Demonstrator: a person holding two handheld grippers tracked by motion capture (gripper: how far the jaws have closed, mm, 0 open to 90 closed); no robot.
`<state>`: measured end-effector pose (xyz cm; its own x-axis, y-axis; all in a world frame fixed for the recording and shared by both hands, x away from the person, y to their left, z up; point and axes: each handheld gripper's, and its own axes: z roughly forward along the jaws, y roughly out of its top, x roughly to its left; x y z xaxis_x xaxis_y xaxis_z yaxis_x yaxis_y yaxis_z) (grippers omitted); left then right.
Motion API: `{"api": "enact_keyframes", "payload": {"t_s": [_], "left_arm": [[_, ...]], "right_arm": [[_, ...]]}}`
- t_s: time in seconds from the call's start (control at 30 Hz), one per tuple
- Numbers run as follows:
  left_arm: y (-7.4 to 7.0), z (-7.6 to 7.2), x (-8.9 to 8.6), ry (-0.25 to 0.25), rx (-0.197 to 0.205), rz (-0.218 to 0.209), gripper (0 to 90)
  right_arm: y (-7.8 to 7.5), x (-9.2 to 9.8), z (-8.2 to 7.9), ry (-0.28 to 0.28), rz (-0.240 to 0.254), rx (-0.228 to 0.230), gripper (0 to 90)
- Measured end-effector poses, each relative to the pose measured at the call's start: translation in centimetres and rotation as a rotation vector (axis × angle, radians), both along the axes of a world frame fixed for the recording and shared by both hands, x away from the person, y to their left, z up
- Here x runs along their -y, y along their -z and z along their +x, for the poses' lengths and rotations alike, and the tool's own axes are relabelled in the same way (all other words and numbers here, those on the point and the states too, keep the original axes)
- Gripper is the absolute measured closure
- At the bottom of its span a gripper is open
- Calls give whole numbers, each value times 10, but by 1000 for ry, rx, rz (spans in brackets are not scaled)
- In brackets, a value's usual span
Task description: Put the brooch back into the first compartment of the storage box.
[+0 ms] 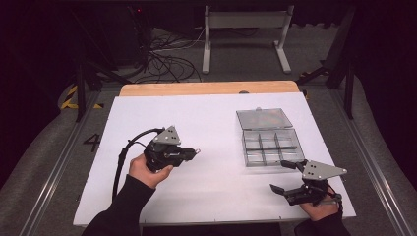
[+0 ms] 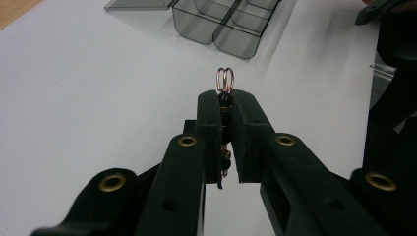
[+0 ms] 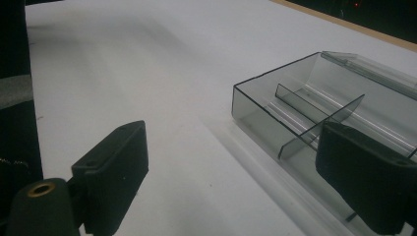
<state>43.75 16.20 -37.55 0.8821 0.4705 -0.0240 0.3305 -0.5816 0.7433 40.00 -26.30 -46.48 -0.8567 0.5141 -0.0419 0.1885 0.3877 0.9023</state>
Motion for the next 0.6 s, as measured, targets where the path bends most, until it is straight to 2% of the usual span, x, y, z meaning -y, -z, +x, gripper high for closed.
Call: {"api": "enact_keyframes", "payload": {"t_s": [0.6], "left_arm": [[-8, 14, 37, 47, 13, -6, 833]], "right_arm": [[0, 6, -8, 25, 3, -2, 129]]}}
